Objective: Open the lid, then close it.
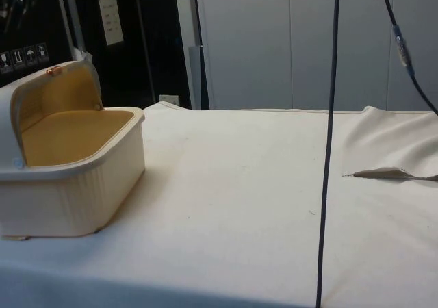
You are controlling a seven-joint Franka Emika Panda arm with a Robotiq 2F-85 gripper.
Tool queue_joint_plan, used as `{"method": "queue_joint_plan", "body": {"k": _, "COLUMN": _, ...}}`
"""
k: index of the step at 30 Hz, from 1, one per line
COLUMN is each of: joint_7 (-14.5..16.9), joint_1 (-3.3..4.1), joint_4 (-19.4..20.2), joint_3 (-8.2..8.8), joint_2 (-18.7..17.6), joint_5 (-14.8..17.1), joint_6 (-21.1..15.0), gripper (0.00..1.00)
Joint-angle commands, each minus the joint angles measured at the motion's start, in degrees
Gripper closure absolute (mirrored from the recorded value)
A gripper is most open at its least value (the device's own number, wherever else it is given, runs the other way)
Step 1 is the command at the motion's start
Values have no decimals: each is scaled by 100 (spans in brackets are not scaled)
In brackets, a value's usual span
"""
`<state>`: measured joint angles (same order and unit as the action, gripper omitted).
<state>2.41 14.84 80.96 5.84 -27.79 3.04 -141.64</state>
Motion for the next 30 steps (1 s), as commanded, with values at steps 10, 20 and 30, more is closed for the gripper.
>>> {"method": "queue_joint_plan", "body": {"k": 10, "joint_7": -52, "joint_1": 23, "joint_4": 63, "joint_3": 23, "joint_2": -115, "joint_5": -29, "joint_6": -235, "gripper": 100}}
{"method": "queue_joint_plan", "body": {"k": 20, "joint_7": -6, "joint_1": 11, "joint_4": 372, "joint_3": 0, "joint_2": -183, "joint_5": 0, "joint_6": -676, "gripper": 100}}
{"method": "queue_joint_plan", "body": {"k": 30, "joint_7": 11, "joint_1": 17, "joint_4": 756, "joint_3": 0, "joint_2": -115, "joint_5": 0, "joint_6": -968, "gripper": 100}}
